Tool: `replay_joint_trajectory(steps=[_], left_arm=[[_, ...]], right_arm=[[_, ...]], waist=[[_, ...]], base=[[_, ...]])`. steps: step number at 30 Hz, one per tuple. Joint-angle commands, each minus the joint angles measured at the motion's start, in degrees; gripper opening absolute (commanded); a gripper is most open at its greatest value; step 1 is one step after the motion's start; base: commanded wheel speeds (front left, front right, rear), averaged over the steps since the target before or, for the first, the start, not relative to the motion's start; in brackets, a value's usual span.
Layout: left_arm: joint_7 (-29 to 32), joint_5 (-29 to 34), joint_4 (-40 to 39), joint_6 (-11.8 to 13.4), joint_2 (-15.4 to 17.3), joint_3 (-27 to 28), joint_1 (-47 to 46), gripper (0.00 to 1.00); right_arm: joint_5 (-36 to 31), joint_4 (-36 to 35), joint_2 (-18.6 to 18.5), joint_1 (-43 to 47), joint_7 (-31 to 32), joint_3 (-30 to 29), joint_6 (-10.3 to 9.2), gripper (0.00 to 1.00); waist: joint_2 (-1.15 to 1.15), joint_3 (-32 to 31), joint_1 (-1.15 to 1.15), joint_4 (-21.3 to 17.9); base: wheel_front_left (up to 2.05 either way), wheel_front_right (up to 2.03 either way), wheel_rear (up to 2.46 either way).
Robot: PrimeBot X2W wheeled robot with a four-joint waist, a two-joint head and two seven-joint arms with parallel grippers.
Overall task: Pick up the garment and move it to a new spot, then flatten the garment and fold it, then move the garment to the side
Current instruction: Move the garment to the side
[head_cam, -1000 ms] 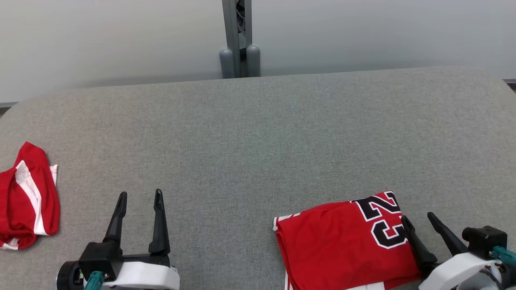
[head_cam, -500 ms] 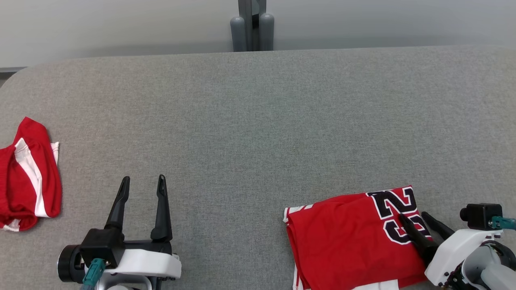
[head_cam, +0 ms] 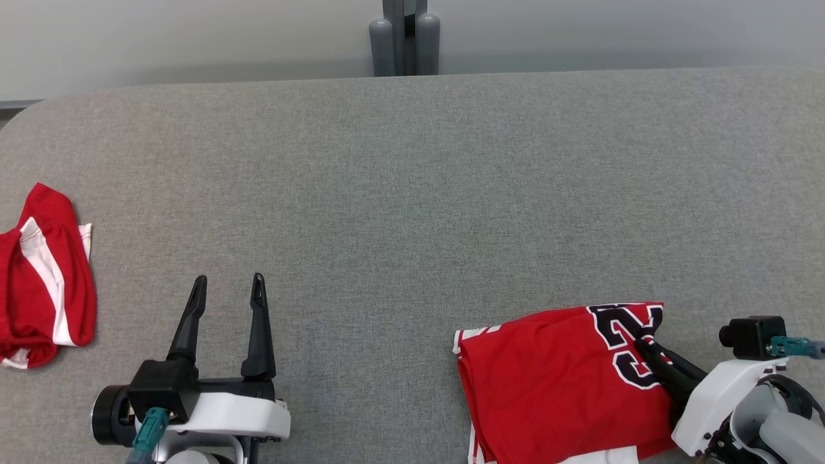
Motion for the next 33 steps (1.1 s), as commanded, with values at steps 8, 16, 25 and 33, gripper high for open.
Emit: replay_joint_trajectory(steps=[8, 16, 25, 33], left_arm=[[-0.2, 0.2, -0.7, 0.3, 0.2, -0.1, -1.9, 1.0], [-0.2, 0.7, -1.8, 0.1, 0.2, -1.6, -4.5, 1.0], [-0.2, 4.9, -3.5, -1.4, 0.2, -3.8, -8.6, 1.0], [-0.2, 9.2, -4.4, -3.6, 0.3, -8.6, -12.2, 1.0]], right_arm=[[-1.9, 2.2, -3.8, -7.2, -4.7, 5.8, -0.07, 0.0], [-3.3, 6.9, -7.5, -17.1, -6.6, 5.5, -0.06, 0.0], [-8.2, 12.9, -12.8, -26.5, -7.0, 7.8, -0.06, 0.0], [-15.2, 18.0, -14.3, -31.7, -6.9, 5.1, -0.07, 0.0]], waist=[[0.0, 1.9, 0.0, -1.0], [0.0, 7.9, 0.0, -2.2], [0.0, 16.3, 0.0, -5.1], [0.0, 19.9, 0.0, -9.7]], base=[[0.0, 0.0, 0.0], [0.0, 0.0, 0.0], [0.0, 0.0, 0.0], [0.0, 0.0, 0.0]])
